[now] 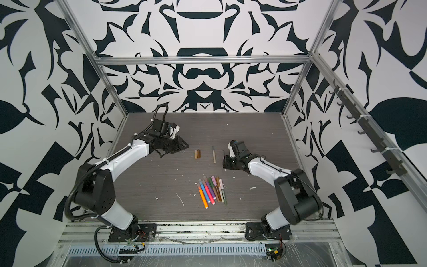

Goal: Open the pen caps
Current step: 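Lower the uncapped pink pen beside the tan pen and open the right gripper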

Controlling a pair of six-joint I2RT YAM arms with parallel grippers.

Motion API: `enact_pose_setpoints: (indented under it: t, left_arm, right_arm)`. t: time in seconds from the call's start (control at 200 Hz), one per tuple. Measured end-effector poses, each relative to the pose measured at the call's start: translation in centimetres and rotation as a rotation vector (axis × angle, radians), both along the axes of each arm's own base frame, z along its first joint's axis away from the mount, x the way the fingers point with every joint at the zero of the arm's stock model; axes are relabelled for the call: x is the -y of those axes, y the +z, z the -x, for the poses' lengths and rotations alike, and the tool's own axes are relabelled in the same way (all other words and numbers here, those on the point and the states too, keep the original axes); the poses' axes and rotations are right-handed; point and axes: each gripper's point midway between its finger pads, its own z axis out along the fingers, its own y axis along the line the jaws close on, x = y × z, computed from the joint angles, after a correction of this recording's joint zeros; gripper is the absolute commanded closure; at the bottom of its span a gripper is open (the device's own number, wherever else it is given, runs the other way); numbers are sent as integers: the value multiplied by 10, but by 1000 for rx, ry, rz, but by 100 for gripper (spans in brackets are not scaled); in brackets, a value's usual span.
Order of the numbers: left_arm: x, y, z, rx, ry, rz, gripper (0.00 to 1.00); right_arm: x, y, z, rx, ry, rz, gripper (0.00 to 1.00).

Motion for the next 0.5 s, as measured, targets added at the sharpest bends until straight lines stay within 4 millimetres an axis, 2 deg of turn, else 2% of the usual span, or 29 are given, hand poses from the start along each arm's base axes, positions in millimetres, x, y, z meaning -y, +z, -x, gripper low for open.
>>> enact_pose_setpoints:
  t: [0.125, 0.225, 0.5]
  left_arm:
    - [-20, 22, 10, 52, 18, 4, 67]
    - [-32, 31, 17, 74, 29, -1, 67]
    - [-40, 13, 28, 28, 24, -17, 67]
  right_arm:
    - [-14, -22, -27, -48, 37, -60, 100]
    - [-19, -33, -35, -70, 50, -75, 100]
    - [-24, -32, -45, -69, 56, -86, 100]
